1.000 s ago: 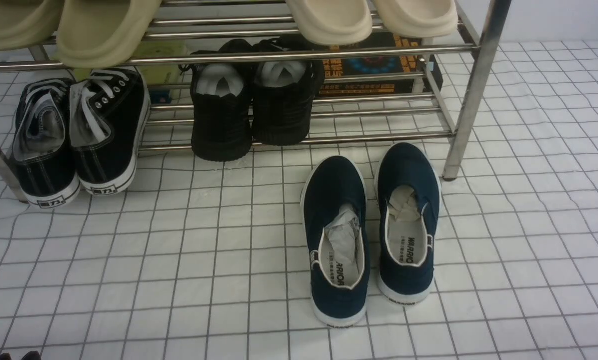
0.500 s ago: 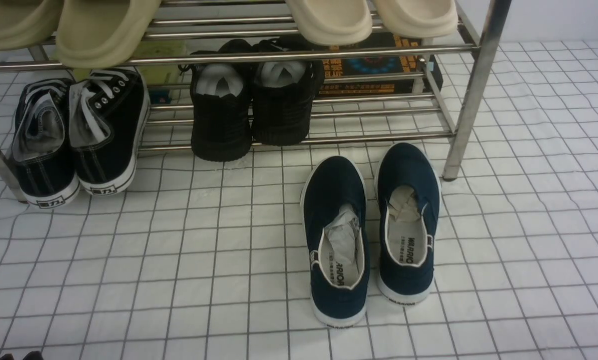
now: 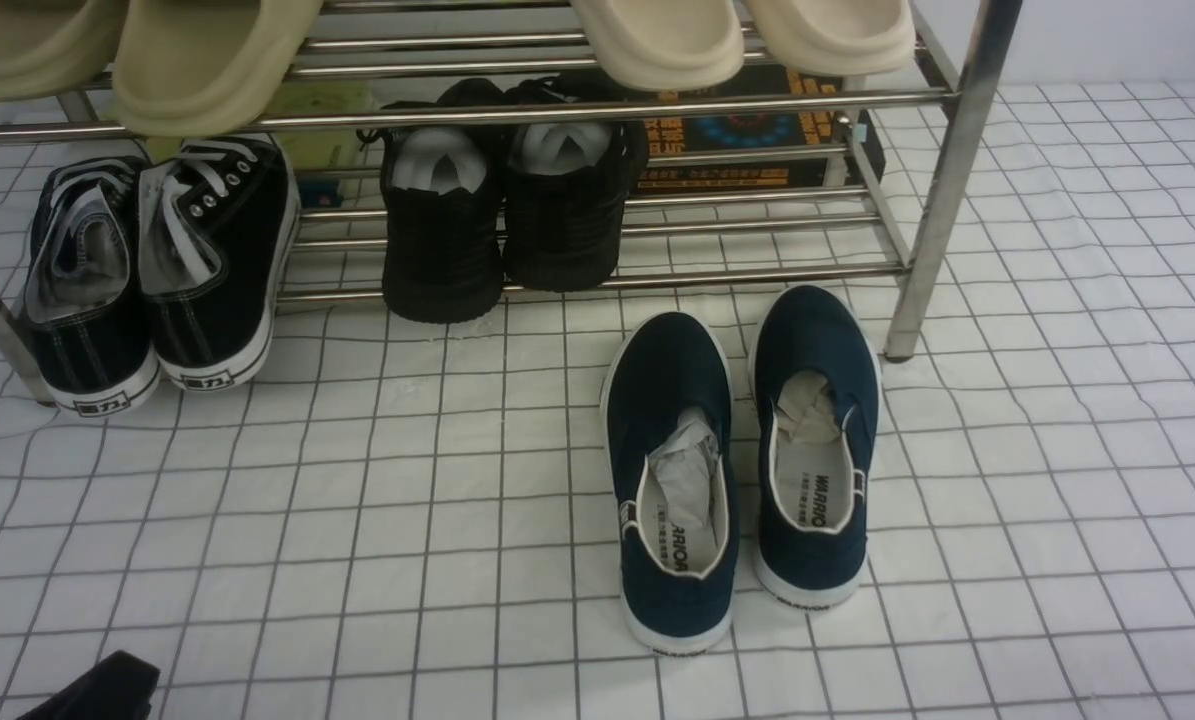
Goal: Take the shoes off the shelf with your hand from the white checkered tablecloth.
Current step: 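Grasp the leftmost shoe on the bottom shelf of the shoe rack with the left gripper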
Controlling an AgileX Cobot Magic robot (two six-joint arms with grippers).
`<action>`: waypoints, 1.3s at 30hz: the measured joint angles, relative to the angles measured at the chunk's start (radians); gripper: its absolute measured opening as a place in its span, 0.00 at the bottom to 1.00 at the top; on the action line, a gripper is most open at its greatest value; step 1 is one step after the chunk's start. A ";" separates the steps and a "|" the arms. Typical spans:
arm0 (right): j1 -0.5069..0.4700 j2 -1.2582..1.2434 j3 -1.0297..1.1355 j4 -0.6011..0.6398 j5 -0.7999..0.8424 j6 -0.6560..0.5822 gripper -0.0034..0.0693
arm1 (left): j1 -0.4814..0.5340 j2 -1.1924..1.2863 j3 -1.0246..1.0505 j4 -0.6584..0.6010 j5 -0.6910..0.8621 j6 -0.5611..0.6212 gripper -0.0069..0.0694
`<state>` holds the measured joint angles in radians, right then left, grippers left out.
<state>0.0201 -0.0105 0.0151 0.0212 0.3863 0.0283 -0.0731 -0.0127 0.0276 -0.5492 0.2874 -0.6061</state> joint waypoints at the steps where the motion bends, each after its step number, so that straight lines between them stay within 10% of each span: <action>1: 0.000 0.000 0.000 0.000 0.000 0.000 0.33 | 0.000 0.000 0.000 0.000 -0.002 0.000 0.40; 11: 0.000 0.000 0.000 0.000 0.000 0.000 0.35 | 0.000 0.000 0.002 -0.064 -0.057 -0.011 0.38; 23: 0.000 0.000 0.000 0.000 0.000 0.000 0.37 | 0.000 0.043 -0.039 -0.134 -0.087 -0.010 0.09; 29: 0.000 0.000 0.000 0.000 0.000 0.000 0.37 | 0.000 0.367 -0.338 0.024 0.047 0.104 0.09; 39: 0.000 0.000 0.000 0.000 0.000 0.000 0.37 | 0.000 1.210 -1.112 0.644 0.848 0.232 0.09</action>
<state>0.0201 -0.0105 0.0151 0.0212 0.3863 0.0283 -0.0731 1.1976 -1.0839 0.0949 1.1350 -0.3743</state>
